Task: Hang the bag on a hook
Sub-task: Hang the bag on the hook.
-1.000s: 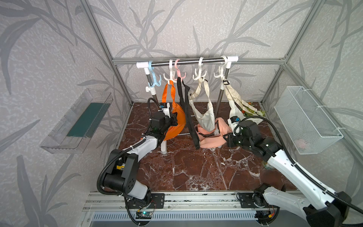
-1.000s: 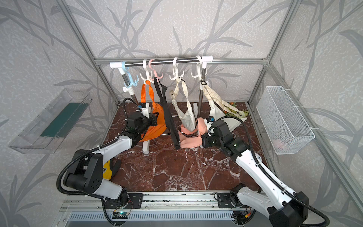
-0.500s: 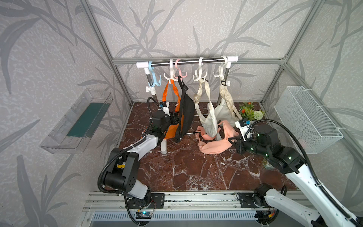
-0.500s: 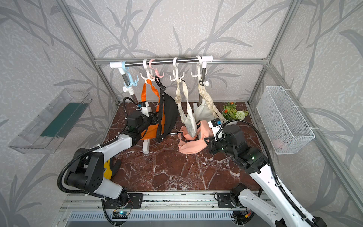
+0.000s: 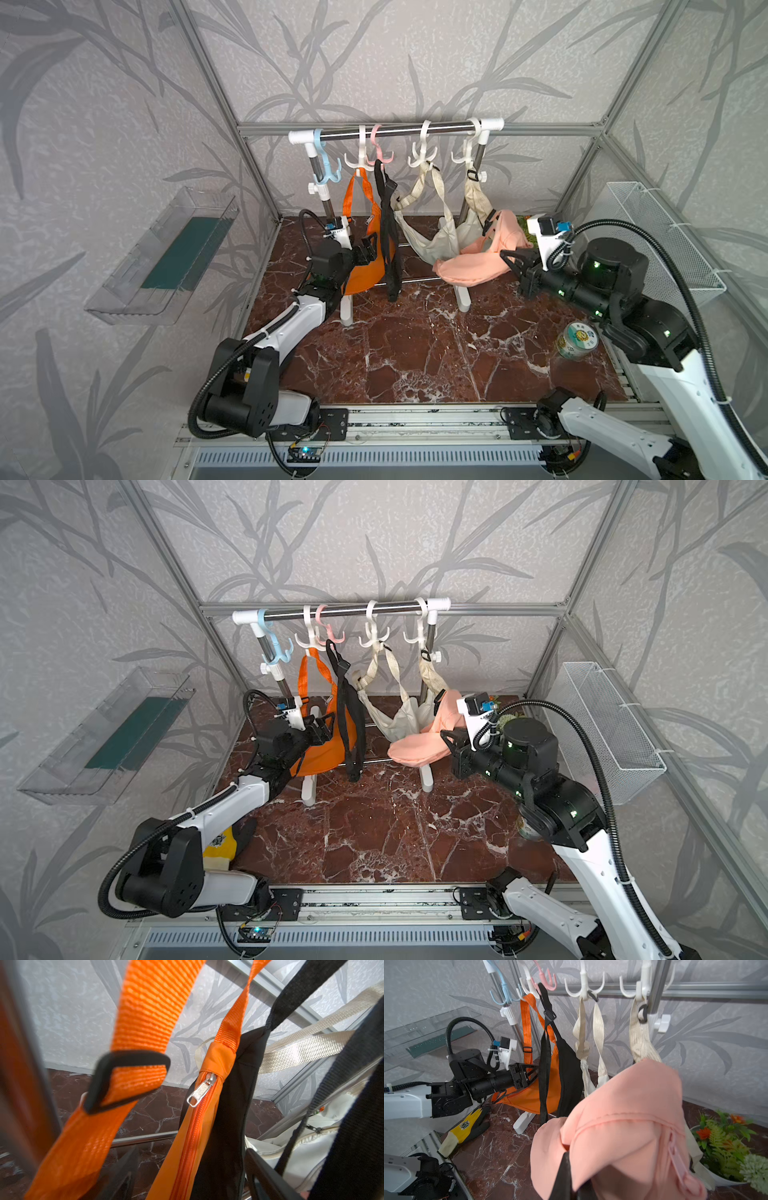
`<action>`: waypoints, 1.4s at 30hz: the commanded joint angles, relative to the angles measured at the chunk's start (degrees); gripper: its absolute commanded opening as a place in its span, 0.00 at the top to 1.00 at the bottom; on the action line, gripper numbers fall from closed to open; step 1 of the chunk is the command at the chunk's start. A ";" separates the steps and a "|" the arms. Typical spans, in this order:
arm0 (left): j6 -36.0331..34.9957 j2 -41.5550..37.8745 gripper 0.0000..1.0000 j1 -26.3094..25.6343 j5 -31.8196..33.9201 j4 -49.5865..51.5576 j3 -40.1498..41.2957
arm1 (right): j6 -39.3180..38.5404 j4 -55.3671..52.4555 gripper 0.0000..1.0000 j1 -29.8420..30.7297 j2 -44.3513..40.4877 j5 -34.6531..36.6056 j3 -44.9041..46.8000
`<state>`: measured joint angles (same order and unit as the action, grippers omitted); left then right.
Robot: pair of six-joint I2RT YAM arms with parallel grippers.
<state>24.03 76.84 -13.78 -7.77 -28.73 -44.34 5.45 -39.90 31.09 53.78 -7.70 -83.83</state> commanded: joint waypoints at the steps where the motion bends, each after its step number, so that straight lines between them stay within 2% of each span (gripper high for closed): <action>1: -2.25 -5.87 0.18 0.39 2.17 -2.10 1.93 | -4.89 0.85 1.00 0.29 1.09 -6.26 -4.33; 7: -5.98 -14.04 0.18 0.42 -5.49 -3.74 3.16 | -7.80 0.02 1.00 0.23 4.10 -25.70 -5.86; 12: -6.27 -16.54 0.17 0.92 -18.08 -7.57 2.17 | -9.37 2.87 1.00 0.17 5.16 -38.30 -3.23; 17: -3.91 -13.16 0.17 2.27 -32.80 -12.01 -1.00 | -10.39 6.83 1.00 0.20 5.88 -48.59 -0.70; 21: -2.98 -8.81 0.16 3.19 -46.66 -13.98 -2.87 | -10.20 9.61 1.00 0.20 6.46 -50.88 0.36; 23: -0.09 -6.56 0.15 3.37 -51.82 -18.53 -2.22 | -10.21 10.59 1.00 0.20 7.05 -52.73 0.50; 27: 13.07 -0.82 0.14 3.63 -58.72 -38.10 -0.39 | -10.40 12.22 1.00 0.13 7.46 -54.81 1.40; 29: 22.91 3.18 0.14 3.67 -61.36 -50.73 -1.04 | -10.93 11.98 1.00 0.19 7.89 -55.82 1.39; 31: 27.30 5.48 0.14 3.44 -62.63 -51.97 -2.89 | -11.61 11.60 1.00 0.19 8.30 -56.20 1.39; 42: 23.42 4.81 0.13 -0.31 -68.44 -51.95 -2.28 | -11.81 15.30 1.00 0.35 9.69 -57.99 2.71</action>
<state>46.15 82.28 -13.21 -72.25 -76.49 -45.71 -5.93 -28.86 31.09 63.20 -63.13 -81.12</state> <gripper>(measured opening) 0.870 0.056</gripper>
